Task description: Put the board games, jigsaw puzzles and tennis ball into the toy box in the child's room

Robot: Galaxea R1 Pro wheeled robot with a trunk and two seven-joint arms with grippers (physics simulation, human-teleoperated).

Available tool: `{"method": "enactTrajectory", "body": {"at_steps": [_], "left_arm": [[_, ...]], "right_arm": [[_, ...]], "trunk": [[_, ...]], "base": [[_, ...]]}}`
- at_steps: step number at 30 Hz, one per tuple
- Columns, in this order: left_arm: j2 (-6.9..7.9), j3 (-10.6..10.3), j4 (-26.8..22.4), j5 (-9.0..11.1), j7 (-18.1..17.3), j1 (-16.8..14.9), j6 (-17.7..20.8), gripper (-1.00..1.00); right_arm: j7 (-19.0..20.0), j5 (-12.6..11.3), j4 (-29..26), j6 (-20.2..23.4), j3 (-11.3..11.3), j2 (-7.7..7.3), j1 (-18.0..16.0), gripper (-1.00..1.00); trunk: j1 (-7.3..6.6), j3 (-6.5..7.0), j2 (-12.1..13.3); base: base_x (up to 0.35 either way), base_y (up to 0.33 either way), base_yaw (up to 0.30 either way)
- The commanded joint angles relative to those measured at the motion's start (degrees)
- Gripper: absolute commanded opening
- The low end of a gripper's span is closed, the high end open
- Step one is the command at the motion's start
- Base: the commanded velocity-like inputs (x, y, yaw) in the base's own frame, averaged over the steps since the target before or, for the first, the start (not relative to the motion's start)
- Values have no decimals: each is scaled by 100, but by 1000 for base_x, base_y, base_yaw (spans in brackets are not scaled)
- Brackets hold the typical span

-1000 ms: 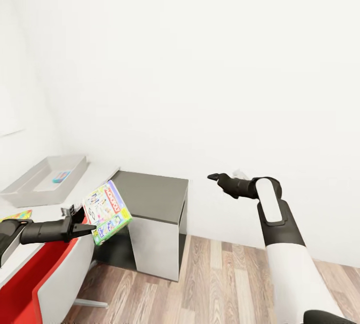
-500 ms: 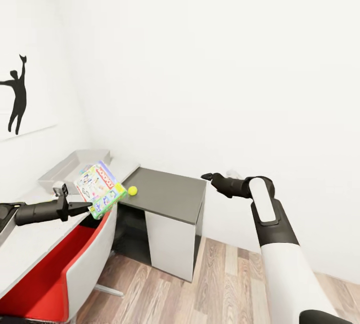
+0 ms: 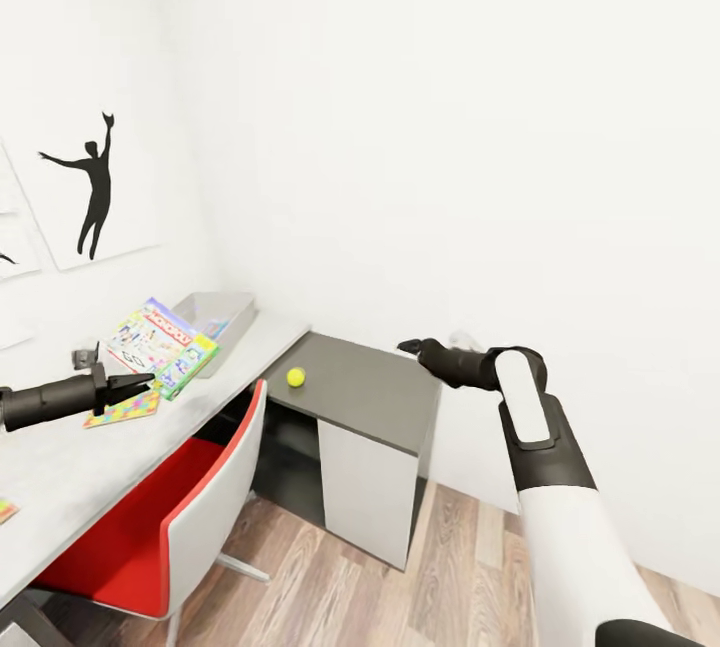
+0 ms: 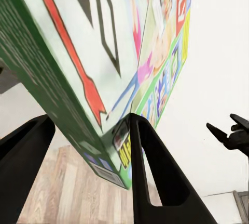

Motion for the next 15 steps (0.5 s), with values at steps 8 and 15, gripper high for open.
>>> {"method": "enactTrajectory", "body": {"at_steps": [8,15], "left_arm": [[-7,27,-2,62,62,-8,66,-100],[-7,28,-2,62,64,-8,67,-100]], "right_arm": [[-61,-48,-78,16,3,18,-6,100],[-63,-48,-57,-2,5,36,-6,100]], "trunk": [[7,-5,-10],[7,15,-10]], "base": [[147,-135,63],[204,-93,259]]}}
